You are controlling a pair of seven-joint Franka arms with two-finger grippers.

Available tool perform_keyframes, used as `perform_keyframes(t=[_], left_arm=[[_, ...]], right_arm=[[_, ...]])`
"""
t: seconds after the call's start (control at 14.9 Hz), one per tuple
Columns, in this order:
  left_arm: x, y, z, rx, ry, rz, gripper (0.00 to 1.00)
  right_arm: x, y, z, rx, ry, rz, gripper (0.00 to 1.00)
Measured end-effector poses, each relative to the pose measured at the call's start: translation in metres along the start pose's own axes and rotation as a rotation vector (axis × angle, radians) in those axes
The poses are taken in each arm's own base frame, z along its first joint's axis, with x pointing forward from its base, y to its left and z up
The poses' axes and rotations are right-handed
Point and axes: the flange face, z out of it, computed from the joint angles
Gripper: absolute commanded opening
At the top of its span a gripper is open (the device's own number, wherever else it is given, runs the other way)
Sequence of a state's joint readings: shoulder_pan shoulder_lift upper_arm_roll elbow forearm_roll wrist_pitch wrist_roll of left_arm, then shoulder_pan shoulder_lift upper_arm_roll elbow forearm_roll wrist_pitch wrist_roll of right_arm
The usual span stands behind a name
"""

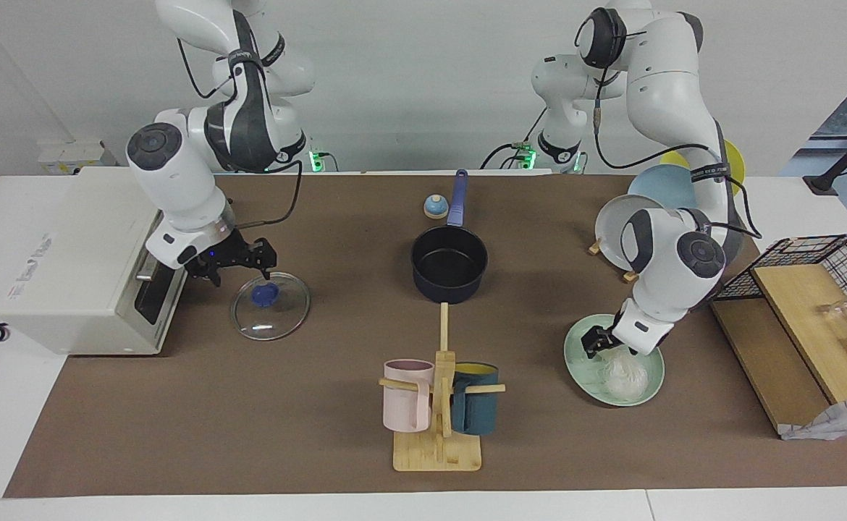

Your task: Transfer vermicelli from plate to pot

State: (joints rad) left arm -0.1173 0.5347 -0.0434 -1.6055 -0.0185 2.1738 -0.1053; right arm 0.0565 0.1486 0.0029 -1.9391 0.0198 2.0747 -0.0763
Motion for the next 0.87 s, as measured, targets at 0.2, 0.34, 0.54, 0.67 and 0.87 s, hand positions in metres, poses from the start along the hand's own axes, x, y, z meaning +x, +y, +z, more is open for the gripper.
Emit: perform_keyframes(t=[0.2,0.34,0.54,0.67,0.87], left_arm=[[-0.001,0.000,0.002,0.001,0.001,0.022,0.00],[-0.001,0.000,0.002,0.002,0.002,0.040,0.00],[0.003,-0.001,-0.006,0.002,0.013,0.044,0.00],[0.007,0.001,-0.025,-0.002,0.000,0.044,0.00],[0.000,0.018,-0.098,-0.076,-0.092,-0.023,0.00]], right_arm=[[-0.007,-0.011,0.034,-0.001,-0.001,-0.018,1.00],[-0.010,-0.014,0.050,-0.001,-0.010,-0.040,1.00],[-0.012,-0.016,0.072,0.000,-0.022,-0.082,1.00],[-0.015,-0.015,0.081,0.001,-0.033,-0.089,1.00],[-0.018,-0.015,0.088,0.002,-0.043,-0.127,0.98]])
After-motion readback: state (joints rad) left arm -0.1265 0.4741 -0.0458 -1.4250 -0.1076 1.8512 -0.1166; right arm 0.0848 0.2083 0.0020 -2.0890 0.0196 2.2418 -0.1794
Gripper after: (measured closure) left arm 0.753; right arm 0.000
